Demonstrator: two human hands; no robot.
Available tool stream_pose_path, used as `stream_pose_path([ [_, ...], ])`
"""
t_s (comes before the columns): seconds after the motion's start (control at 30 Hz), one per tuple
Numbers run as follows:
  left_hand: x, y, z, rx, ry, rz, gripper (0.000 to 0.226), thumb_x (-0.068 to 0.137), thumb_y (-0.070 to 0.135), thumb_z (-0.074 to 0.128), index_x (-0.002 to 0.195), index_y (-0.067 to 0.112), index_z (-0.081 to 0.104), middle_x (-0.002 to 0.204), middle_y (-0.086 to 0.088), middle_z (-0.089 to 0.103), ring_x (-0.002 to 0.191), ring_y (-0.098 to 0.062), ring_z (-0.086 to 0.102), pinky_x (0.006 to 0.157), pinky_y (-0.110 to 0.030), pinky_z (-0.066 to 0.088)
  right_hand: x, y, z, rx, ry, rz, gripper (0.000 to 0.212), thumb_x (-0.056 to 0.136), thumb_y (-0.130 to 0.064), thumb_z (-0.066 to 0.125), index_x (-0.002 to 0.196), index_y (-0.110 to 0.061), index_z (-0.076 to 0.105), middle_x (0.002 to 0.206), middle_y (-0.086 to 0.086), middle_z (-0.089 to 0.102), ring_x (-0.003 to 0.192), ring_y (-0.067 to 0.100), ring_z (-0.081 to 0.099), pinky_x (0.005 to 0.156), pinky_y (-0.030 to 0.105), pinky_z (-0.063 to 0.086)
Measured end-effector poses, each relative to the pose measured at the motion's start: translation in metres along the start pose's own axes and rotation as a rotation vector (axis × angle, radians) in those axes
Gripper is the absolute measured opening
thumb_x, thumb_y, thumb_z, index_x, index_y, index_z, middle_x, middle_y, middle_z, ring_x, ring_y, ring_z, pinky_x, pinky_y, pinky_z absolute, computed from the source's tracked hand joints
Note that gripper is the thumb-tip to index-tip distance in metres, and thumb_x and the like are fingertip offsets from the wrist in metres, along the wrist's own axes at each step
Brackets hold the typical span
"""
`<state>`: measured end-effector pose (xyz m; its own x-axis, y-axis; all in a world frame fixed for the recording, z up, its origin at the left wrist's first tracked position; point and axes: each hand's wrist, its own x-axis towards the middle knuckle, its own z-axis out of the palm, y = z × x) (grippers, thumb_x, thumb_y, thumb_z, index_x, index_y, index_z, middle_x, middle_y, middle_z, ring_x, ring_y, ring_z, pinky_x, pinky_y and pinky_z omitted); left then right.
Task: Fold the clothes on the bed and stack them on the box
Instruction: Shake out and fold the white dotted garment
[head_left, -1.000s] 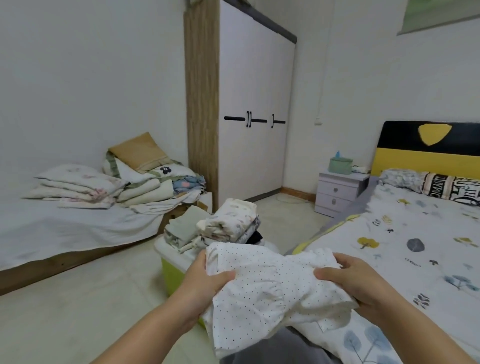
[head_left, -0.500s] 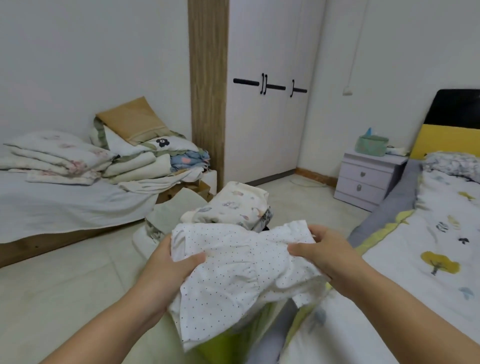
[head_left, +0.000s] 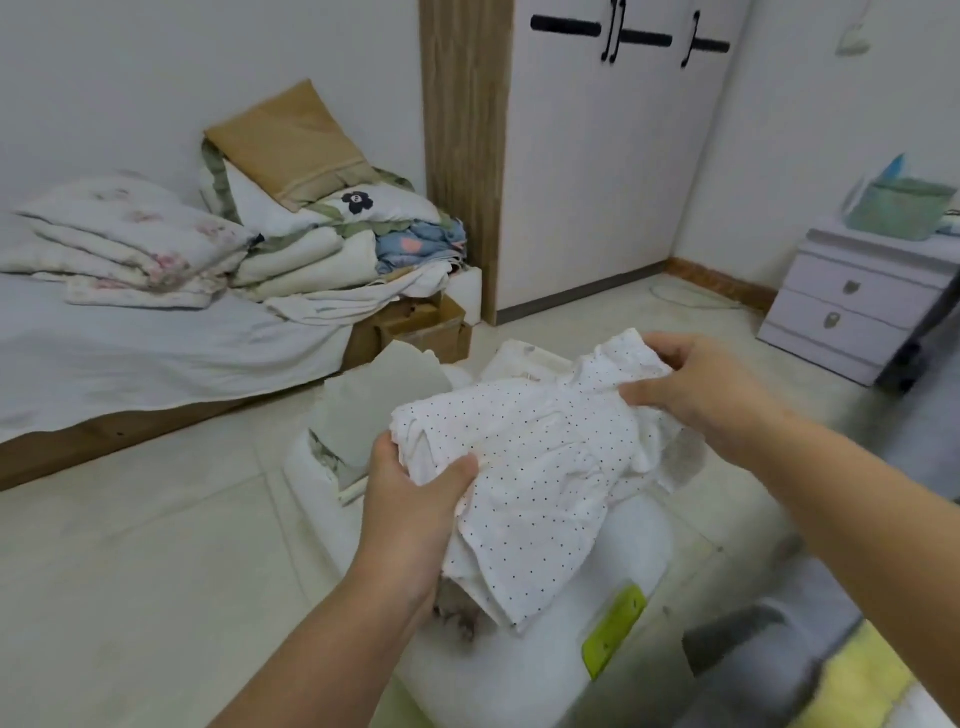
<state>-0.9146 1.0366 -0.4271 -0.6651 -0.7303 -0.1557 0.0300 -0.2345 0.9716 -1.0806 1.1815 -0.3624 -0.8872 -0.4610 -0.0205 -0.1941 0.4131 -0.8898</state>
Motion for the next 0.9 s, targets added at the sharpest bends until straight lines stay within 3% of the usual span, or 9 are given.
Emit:
stream_pose_path([
  [0.1, 0.022, 0.008, 0.017, -0.039, 0.075, -0.056, 0.051, 0.082, 0.01, 0.069, 0.121, 0.03, 0.043, 0.111, 0.009, 0.06, 0.106, -0.017, 0.059, 0.094, -0.041, 0.049, 0.044, -0.028, 0.011, -0.127, -0.014, -0.081, 0.044, 0.079, 0.005, 0.067, 0.109, -0.028, 0.064, 0.088, -0.012, 0.064, 0.077, 0.007, 0.06, 0.066, 0.018, 0.044],
  [0.27, 0.061, 0.004, 0.029, 0.073, 0.148, -0.122, 0.077, 0.082, 0.019, 0.07, 0.143, 0.025, 0.022, 0.137, 0.005, 0.045, 0.126, -0.021, 0.045, 0.105, -0.037, 0.038, 0.108, -0.038, 0.046, -0.346, 0.025, -0.139, 0.05, 0.082, 0.005, 0.065, 0.127, -0.014, 0.059, 0.117, 0.004, 0.065, 0.094, 0.012, 0.054, 0.081, 0.018, 0.039],
  [0.37, 0.072, -0.009, 0.032, 0.132, 0.146, -0.163, 0.083, 0.083, 0.02, 0.07, 0.146, 0.021, 0.016, 0.136, 0.006, 0.041, 0.129, -0.02, 0.041, 0.106, -0.033, 0.033, 0.129, -0.019, 0.068, -0.424, 0.038, -0.165, 0.044, 0.083, 0.002, 0.063, 0.124, -0.016, 0.062, 0.108, 0.004, 0.067, 0.091, 0.015, 0.058, 0.074, 0.013, 0.043],
  [0.5, 0.08, -0.023, 0.027, 0.133, 0.181, -0.272, 0.07, 0.08, 0.018, 0.072, 0.137, 0.02, 0.032, 0.114, 0.009, 0.052, 0.104, -0.019, 0.053, 0.1, -0.035, 0.042, 0.134, 0.019, 0.086, -0.71, 0.049, -0.152, 0.035, 0.089, -0.022, 0.063, 0.122, -0.013, 0.057, 0.107, 0.008, 0.067, 0.097, 0.025, 0.058, 0.082, 0.031, 0.045],
  [0.57, 0.084, -0.021, 0.023, 0.115, 0.175, -0.335, 0.066, 0.078, 0.015, 0.072, 0.133, 0.017, 0.035, 0.112, 0.001, 0.057, 0.102, -0.023, 0.057, 0.097, -0.041, 0.046, 0.134, 0.028, 0.088, -0.826, 0.058, -0.062, 0.054, 0.09, -0.035, 0.059, 0.136, -0.013, 0.041, 0.124, 0.012, 0.058, 0.113, 0.03, 0.051, 0.092, 0.04, 0.043],
  [0.63, 0.083, -0.011, 0.024, 0.243, 0.165, -0.343, 0.075, 0.08, 0.016, 0.068, 0.141, 0.015, 0.024, 0.122, -0.003, 0.048, 0.112, -0.027, 0.051, 0.1, -0.043, 0.044, 0.131, 0.024, 0.085, -0.7, 0.141, 0.005, 0.069, 0.089, -0.036, 0.057, 0.147, -0.016, 0.025, 0.145, 0.011, 0.039, 0.135, 0.03, 0.031, 0.107, 0.043, 0.031],
  [0.73, 0.079, 0.014, 0.029, 0.701, 0.231, -0.059, 0.079, 0.088, 0.024, 0.057, 0.149, 0.017, 0.006, 0.149, -0.006, 0.012, 0.138, -0.025, 0.019, 0.111, -0.037, 0.026, 0.117, 0.003, 0.083, -0.496, 0.278, -0.084, 0.067, 0.09, -0.028, 0.051, 0.149, -0.019, 0.022, 0.155, 0.006, 0.019, 0.144, 0.023, 0.01, 0.118, 0.042, 0.012],
  [0.83, 0.093, 0.013, 0.042, 1.161, 0.235, 0.481, 0.059, 0.092, 0.034, 0.041, 0.147, 0.02, 0.026, 0.155, -0.013, 0.015, 0.144, -0.03, 0.013, 0.113, -0.045, 0.012, 0.103, -0.008, 0.098, -0.73, 0.122, -0.266, 0.06, 0.097, -0.039, 0.038, 0.15, -0.024, 0.015, 0.16, 0.0, 0.0, 0.146, 0.018, -0.008, 0.117, 0.043, -0.004],
  [0.9, 0.108, 0.001, 0.051, 1.366, 0.018, 0.408, 0.059, 0.097, 0.041, 0.028, 0.151, 0.025, 0.009, 0.158, -0.011, -0.005, 0.145, -0.03, -0.007, 0.113, -0.048, -0.004, 0.104, 0.006, 0.114, -0.902, -0.083, -0.292, 0.057, 0.099, -0.045, 0.026, 0.151, -0.028, 0.009, 0.159, -0.003, -0.008, 0.145, 0.018, -0.015, 0.116, 0.046, -0.008],
])
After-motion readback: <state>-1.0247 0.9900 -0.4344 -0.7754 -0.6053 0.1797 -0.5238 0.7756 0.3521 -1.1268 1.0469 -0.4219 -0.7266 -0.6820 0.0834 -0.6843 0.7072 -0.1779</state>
